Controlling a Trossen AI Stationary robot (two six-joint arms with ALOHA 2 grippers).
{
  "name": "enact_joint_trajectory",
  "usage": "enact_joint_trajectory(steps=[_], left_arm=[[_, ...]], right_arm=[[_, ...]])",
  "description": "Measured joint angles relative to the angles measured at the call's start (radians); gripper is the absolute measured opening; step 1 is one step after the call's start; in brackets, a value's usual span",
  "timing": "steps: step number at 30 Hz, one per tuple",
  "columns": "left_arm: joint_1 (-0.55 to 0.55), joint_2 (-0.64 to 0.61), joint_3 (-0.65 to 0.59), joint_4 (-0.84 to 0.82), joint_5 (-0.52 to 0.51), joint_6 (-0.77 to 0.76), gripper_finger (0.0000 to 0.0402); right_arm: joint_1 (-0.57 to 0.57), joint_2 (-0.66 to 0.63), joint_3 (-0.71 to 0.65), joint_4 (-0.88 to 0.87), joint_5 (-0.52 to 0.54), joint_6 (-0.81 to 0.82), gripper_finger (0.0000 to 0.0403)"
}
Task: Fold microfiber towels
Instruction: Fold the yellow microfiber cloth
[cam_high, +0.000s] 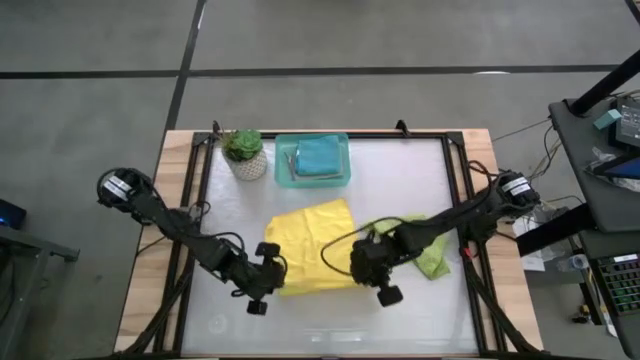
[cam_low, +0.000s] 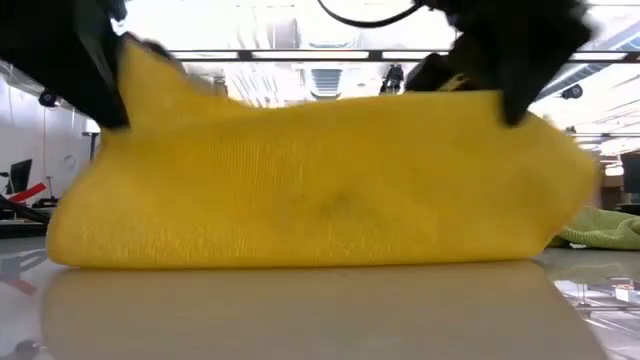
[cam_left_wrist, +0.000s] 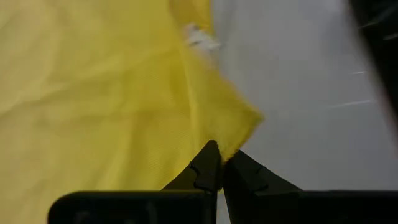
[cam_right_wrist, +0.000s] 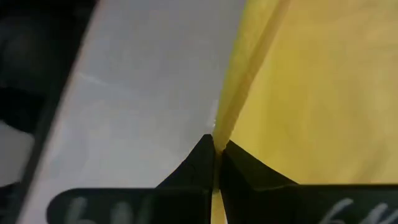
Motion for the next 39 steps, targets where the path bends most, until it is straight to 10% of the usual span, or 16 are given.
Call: enact_joint_trajectory(steps=[9,22,39], left_arm=[[0.083,-0.059,-0.099,-0.079,-0.13,-0.041,0.0],[0.215,-0.095,-0.191,-0.205,-0.294,-0.131,0.0],[0.24,-0.095,-0.205,-0.197,-0.361,-0.204,0.0001]], right_arm=[[-0.208,-0.015,0.001,0.027,0.286,-0.161,0.0009],[-0.448,0.095,0.001,0.253,0.31,-0.31,0.0009],[-0.483,0.152,0.001,0.275,0.31,-0.262,0.0041]])
